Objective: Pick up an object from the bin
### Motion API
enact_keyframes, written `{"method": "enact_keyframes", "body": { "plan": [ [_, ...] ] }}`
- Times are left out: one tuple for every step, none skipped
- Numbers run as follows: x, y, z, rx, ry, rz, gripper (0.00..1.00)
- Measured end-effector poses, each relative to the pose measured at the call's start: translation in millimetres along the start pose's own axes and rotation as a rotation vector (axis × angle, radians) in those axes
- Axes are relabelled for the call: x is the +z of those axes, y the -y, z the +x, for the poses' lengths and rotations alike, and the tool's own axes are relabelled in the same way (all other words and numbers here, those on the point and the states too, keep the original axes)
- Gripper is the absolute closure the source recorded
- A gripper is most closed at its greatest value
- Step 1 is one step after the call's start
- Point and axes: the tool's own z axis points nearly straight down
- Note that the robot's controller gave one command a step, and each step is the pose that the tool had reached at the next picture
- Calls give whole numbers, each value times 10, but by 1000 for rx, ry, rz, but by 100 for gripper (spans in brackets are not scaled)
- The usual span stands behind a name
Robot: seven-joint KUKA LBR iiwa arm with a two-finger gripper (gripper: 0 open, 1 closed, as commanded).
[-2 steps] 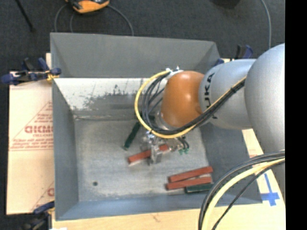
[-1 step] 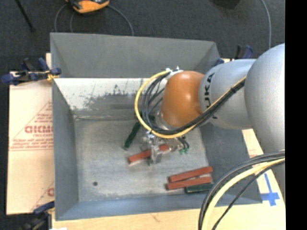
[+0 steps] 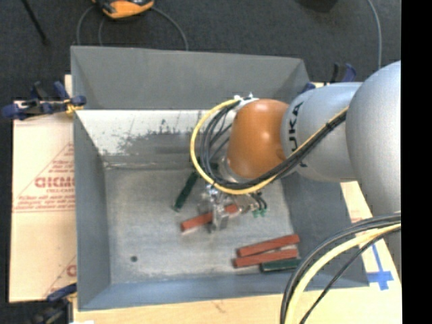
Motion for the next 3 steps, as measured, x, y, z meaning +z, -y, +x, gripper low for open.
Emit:
{"method": "enact_keyframes", "body": {
  "plan": [
    [-102,5,0,1,-1,-1,100],
    [-183,10,0,2,-2,-1,100],
    [-308,10,2,3,-3,-1,100]
  ]
}}
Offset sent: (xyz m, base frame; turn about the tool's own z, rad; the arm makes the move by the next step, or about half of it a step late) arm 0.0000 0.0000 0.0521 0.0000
